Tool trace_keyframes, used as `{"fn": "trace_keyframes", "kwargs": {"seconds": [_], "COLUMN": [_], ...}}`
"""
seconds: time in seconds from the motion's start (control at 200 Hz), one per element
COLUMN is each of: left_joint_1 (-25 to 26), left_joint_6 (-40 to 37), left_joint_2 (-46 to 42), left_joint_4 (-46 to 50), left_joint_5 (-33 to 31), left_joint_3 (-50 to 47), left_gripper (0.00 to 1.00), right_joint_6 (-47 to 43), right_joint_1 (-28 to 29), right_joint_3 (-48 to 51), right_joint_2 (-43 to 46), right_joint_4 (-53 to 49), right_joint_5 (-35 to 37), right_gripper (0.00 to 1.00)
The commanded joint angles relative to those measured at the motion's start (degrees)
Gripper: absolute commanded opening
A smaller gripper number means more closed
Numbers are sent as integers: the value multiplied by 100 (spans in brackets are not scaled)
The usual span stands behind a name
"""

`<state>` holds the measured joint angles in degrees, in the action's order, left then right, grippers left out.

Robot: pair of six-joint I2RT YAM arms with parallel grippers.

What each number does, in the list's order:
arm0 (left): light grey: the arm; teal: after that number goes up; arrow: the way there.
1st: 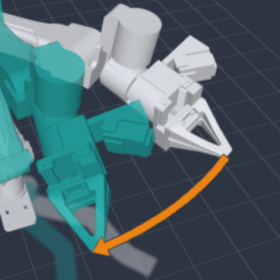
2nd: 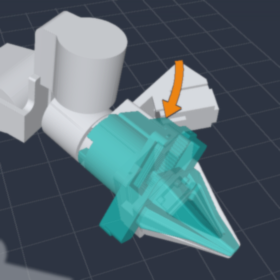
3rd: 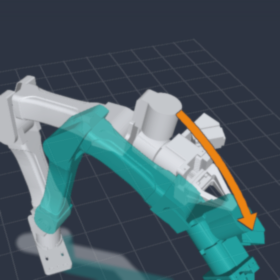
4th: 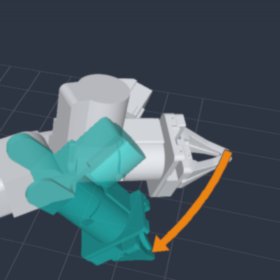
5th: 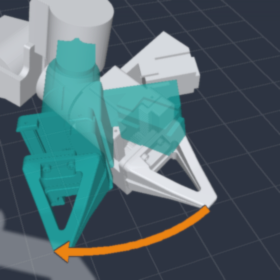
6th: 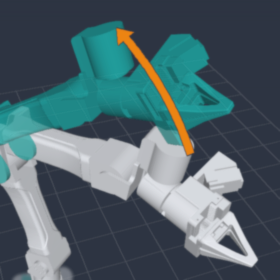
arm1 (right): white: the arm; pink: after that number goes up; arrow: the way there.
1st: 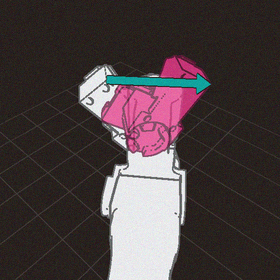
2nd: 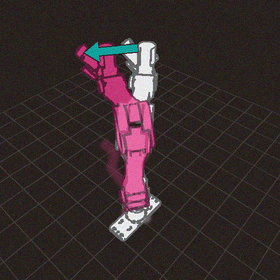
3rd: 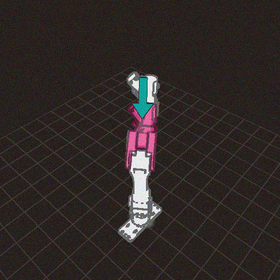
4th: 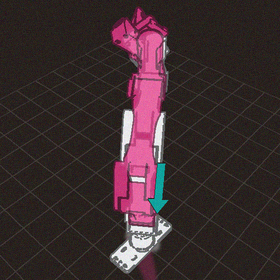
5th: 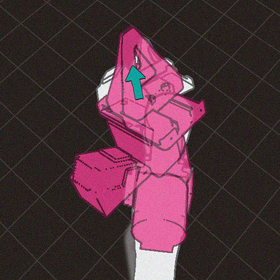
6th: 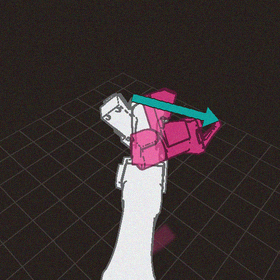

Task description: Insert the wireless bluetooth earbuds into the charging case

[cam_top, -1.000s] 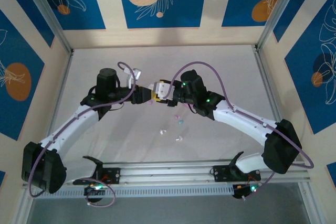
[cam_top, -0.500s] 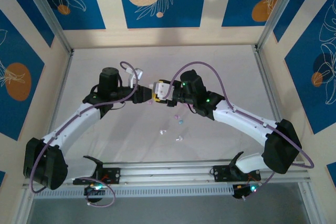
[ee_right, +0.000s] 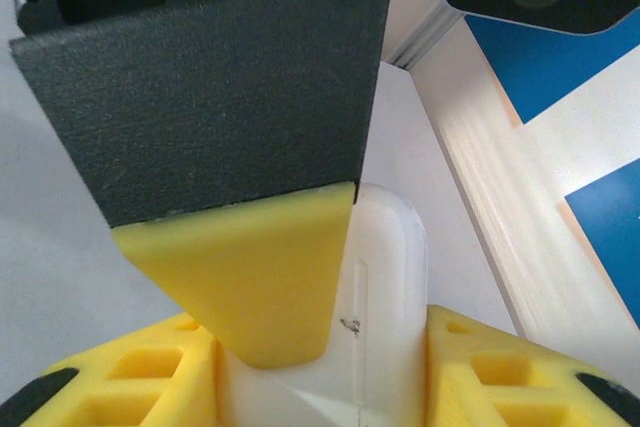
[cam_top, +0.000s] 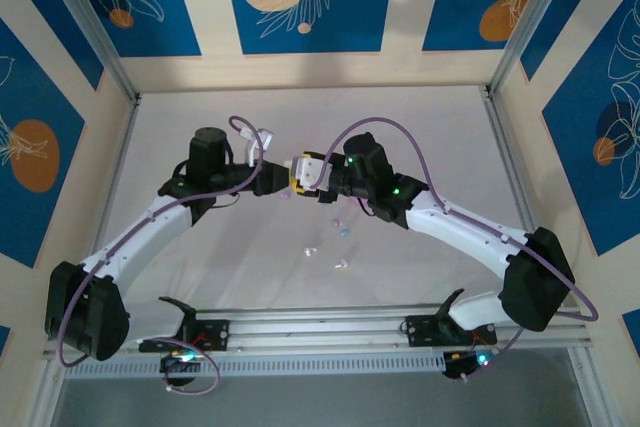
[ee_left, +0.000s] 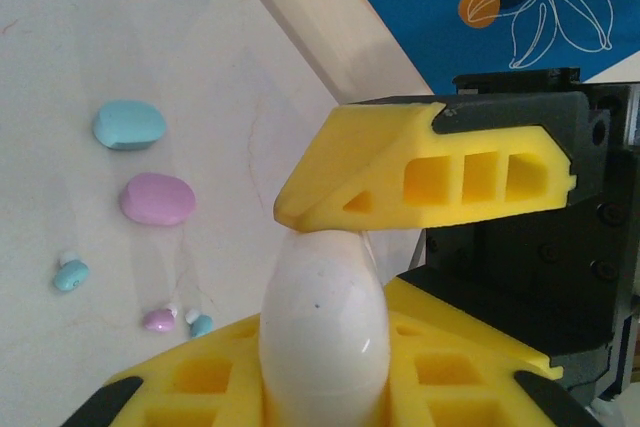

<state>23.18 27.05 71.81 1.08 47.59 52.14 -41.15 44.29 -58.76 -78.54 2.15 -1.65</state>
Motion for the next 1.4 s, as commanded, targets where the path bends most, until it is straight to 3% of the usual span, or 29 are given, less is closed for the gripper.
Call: {"fn": "trace_keyframes", "kwargs": {"seconds": [0.0, 0.12, 0.215, 0.335, 0.48, 0.665, 0.8, 0.975, 1.396], "left_joint_1": [73, 73, 73, 73, 81, 90, 104, 121, 169], "left_joint_6": [-35, -63, -169, -374, -603, -933, -768, -307, -262], "left_joint_2": [34, -56, -270, -663, -979, -873, -576, -194, -203], "left_joint_4": [-210, -403, -848, -1943, -3934, -5055, -6228, -7054, -6749], "left_joint_5": [-12, -93, -180, -288, -425, -357, -315, -213, 5], "left_joint_3": [141, 48, -162, -689, -1524, -1777, -1940, -1885, -1729], "left_gripper": [20, 8, 7, 3, 0, 1, 1, 1, 2], "right_joint_6": [-95, 30, 499, 2249, 4584, 5845, 6175, 6135, 5970], "right_joint_1": [72, 72, -10, -504, -1345, -1536, -1448, -1269, -1053], "right_joint_3": [-136, -133, -182, -490, -1067, -1468, -1699, -1968, -2427], "right_joint_2": [93, 204, 380, 640, 675, 556, 378, 130, -370], "right_joint_4": [13, 2, -142, -678, -1480, -1824, -1987, -2246, -2568], "right_joint_5": [-134, -157, -267, -894, -2353, -3333, -3646, -3616, -3052], "right_gripper": [43, 51, 58, 67, 70, 69, 68, 68, 67]}}
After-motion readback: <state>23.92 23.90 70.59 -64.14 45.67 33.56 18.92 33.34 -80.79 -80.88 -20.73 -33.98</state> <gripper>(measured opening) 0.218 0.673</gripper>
